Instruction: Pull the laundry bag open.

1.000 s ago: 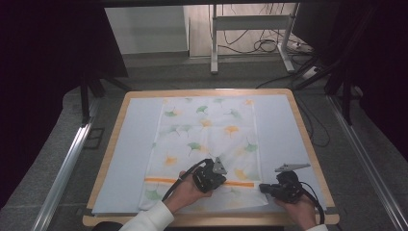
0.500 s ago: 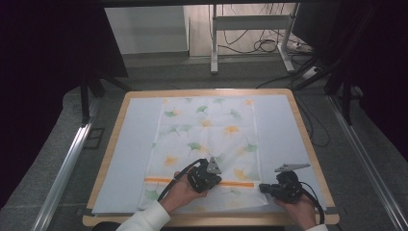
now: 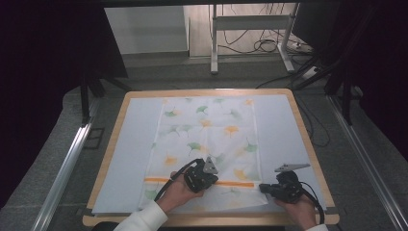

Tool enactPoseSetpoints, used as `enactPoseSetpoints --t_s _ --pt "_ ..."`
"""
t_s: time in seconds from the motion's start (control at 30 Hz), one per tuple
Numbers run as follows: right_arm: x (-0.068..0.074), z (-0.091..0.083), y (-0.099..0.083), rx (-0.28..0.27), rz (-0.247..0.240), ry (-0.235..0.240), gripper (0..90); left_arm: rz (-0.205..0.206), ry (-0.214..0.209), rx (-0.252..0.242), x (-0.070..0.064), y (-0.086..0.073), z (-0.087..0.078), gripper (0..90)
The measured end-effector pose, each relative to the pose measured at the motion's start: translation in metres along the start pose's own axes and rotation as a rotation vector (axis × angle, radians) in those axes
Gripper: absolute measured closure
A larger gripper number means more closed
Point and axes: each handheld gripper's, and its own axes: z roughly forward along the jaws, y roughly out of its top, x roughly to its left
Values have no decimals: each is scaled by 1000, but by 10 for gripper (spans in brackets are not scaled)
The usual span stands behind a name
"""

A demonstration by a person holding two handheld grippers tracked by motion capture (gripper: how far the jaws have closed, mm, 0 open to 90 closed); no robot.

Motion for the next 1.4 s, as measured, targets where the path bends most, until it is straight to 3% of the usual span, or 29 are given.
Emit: enactPoseSetpoints --t_s 0.3,0.6,1.13,1.4 --pt "0 0 0 6 -3 -2 895 -19 22 10 6 -10 -7 900" --pt "1 0 1 5 -3 -3 895 -67 41 7 16 -26 -19 900" --pt "1 0 1 6 -6 -2 895 -91 84 16 27 -49 -35 900" --pt "1 0 1 6 -7 -2 895 -124 100 14 35 -64 -46 900"
